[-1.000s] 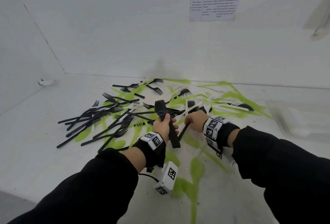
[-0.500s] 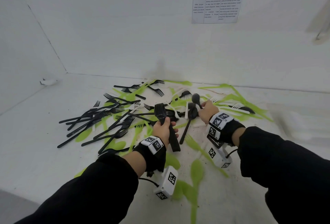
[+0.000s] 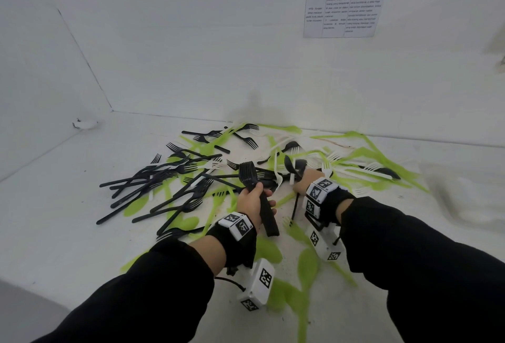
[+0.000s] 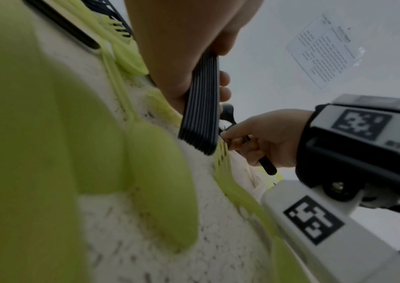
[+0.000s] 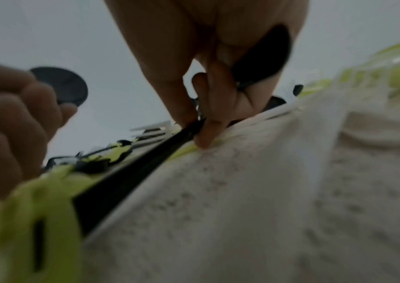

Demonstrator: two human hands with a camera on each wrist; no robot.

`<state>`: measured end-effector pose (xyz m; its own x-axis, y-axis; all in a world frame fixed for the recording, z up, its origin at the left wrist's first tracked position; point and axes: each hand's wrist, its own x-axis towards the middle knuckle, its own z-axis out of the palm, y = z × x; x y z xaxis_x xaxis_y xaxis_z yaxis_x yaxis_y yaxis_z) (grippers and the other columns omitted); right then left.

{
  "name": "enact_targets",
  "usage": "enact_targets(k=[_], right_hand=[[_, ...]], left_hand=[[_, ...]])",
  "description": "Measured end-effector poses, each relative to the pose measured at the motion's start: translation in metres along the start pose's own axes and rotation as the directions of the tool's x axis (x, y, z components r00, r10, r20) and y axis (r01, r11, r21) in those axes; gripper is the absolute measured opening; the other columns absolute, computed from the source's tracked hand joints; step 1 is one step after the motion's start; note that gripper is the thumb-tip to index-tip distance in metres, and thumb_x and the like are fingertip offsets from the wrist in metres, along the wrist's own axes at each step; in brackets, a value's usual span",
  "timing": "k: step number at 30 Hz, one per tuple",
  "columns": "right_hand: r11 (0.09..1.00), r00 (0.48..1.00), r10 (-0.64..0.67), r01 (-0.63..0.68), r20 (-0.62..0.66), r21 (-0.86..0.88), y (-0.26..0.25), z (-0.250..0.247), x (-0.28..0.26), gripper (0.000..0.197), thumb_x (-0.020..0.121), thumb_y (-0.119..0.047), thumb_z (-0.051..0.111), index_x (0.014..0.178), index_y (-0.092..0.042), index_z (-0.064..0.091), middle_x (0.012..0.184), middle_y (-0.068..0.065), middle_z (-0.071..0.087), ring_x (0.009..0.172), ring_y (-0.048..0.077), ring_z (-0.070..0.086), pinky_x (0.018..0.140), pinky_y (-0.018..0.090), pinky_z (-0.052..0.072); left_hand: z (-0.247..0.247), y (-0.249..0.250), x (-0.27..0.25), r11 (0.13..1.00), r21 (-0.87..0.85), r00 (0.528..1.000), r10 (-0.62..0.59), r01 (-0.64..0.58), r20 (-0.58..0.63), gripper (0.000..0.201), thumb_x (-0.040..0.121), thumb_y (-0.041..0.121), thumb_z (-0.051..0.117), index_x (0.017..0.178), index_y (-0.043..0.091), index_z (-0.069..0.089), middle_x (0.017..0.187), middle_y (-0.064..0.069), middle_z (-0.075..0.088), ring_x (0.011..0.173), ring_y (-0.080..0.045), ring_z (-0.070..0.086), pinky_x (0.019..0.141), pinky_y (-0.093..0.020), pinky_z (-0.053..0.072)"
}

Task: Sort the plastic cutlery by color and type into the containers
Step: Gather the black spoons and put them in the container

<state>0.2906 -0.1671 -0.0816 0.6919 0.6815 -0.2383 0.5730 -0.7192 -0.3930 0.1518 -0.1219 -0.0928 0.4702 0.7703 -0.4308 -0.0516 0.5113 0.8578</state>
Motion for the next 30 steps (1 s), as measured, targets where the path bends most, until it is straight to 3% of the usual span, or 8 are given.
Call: enact_targets(k=[2,5,10,15,18,22,26,30], right_hand=[[0.99,0.998,-0.016,0.023,-0.057,0.138,0.0,-0.008,0.002,0.031,0.089,-0.032,0.057,0.102,-0.004,0.059,0.102,0.014,0.062,0.103,0.031,0.059,0.073,0.027,0.039],[0.936,0.983,-0.1,0.146,-0.156,0.321,-0.006,-0.019,-0.006,0.034,0.084,-0.03,0.065,0.107,-0.005,0.059,0.105,0.014,0.064,0.097,0.028,0.059,0.075,0.031,0.041],[0.865,0.958,-0.285,0.27,-0.029,0.422,-0.01,-0.013,-0.02,0.017,0.078,-0.027,0.072,0.081,-0.027,0.056,0.086,0.009,0.066,0.056,0.007,0.048,0.049,0.018,0.034],[0.853,0.951,-0.296,0.307,-0.092,0.423,-0.012,0.004,-0.031,0.025,0.078,-0.023,0.073,0.098,-0.011,0.063,0.08,0.002,0.058,0.064,0.013,0.05,0.061,0.024,0.041],[0.803,0.934,-0.318,0.356,-0.161,0.477,-0.011,0.007,-0.033,0.024,0.077,-0.016,0.073,0.098,-0.007,0.066,0.089,0.007,0.065,0.08,0.014,0.056,0.067,0.016,0.043],[0.76,0.945,-0.256,0.326,-0.202,0.562,-0.012,0.011,-0.033,0.023,0.078,-0.01,0.072,0.098,-0.004,0.065,0.074,-0.008,0.057,0.072,0.01,0.055,0.062,0.004,0.042],[0.801,0.965,-0.21,0.263,-0.159,0.537,-0.015,0.016,-0.033,0.016,0.084,-0.018,0.065,0.099,-0.01,0.066,0.085,0.0,0.062,0.081,0.014,0.057,0.074,0.025,0.047],[0.812,0.978,-0.197,0.203,-0.072,0.548,-0.02,0.018,-0.034,0.017,0.089,-0.016,0.053,0.099,-0.017,0.066,0.081,-0.002,0.061,0.073,0.012,0.054,0.069,0.024,0.045]], left_hand=[[0.0,0.001,0.002,1.0,-0.012,1.0,-0.009,0.009,0.001,0.011,0.099,0.017,0.044,0.094,0.008,0.048,0.072,-0.007,0.053,0.054,-0.02,0.048,0.051,-0.03,0.044],[0.003,0.002,0.005,0.999,-0.042,1.0,-0.008,0.008,0.005,0.015,0.099,0.014,0.044,0.086,0.01,0.048,0.072,-0.008,0.052,0.054,-0.021,0.047,0.053,-0.031,0.044],[0.011,0.004,0.011,0.992,-0.108,0.997,-0.062,0.065,0.035,0.018,0.099,0.02,0.044,0.1,0.005,0.052,0.072,-0.007,0.054,0.052,-0.019,0.052,0.053,-0.029,0.045],[0.016,0.003,0.008,0.984,-0.156,0.994,-0.079,0.09,0.073,0.033,0.098,0.015,0.042,0.121,-0.005,0.054,0.113,-0.019,0.06,0.081,-0.022,0.061,0.068,-0.031,0.052],[0.015,0.003,0.007,0.983,-0.162,0.995,-0.072,0.084,0.075,0.035,0.1,0.015,0.04,0.127,-0.005,0.048,0.103,-0.016,0.06,0.08,-0.022,0.059,0.066,-0.032,0.05],[0.012,-0.001,0.011,0.985,-0.122,0.987,-0.111,0.125,0.116,0.025,0.102,0.021,0.033,0.118,0.005,0.046,0.076,-0.007,0.049,0.064,-0.018,0.045,0.058,-0.033,0.038],[0.014,-0.003,0.006,0.973,-0.157,0.976,-0.146,0.171,0.163,0.033,0.103,0.02,0.032,0.128,0.006,0.047,0.093,-0.011,0.06,0.078,-0.022,0.057,0.064,-0.036,0.045],[0.016,-0.004,0.007,0.968,-0.188,0.978,-0.139,0.167,0.155,0.032,0.102,0.017,0.034,0.129,0.004,0.047,0.104,-0.014,0.06,0.082,-0.023,0.06,0.056,-0.037,0.054]])
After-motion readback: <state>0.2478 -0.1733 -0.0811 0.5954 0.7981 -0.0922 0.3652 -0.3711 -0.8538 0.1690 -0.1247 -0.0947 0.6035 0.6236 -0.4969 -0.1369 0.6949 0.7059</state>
